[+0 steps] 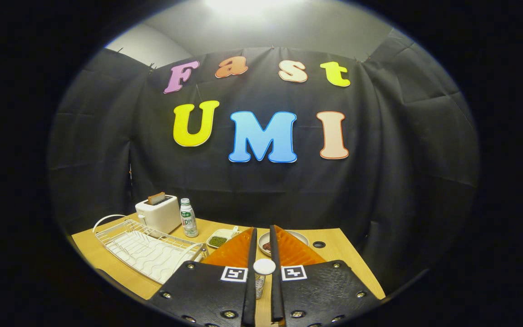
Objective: Take the plate from the dish rack, then take the spoon from the basket and place it into the plate.
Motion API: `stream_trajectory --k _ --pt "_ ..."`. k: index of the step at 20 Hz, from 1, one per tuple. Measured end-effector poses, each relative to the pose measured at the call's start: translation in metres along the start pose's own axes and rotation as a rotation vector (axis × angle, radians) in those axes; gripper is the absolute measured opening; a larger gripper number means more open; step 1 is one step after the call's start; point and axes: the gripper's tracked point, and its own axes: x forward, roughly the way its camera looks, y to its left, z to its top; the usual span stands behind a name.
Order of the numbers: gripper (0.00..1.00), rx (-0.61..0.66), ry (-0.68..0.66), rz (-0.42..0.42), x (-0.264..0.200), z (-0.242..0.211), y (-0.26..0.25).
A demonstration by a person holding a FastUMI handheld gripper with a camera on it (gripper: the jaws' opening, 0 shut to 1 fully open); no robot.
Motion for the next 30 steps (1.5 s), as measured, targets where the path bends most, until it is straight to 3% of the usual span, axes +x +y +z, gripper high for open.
stream_trajectory --k 9,19,30 --pt "0.13 -0.002 0.072 -0.003 -0.04 0.011 0.005" --pt "0.13 -0.006 0.266 0.051 -0.061 -0.038 0.046" --pt "0.13 -0.01 0.439 0.179 -0.065 -0.093 0.109"
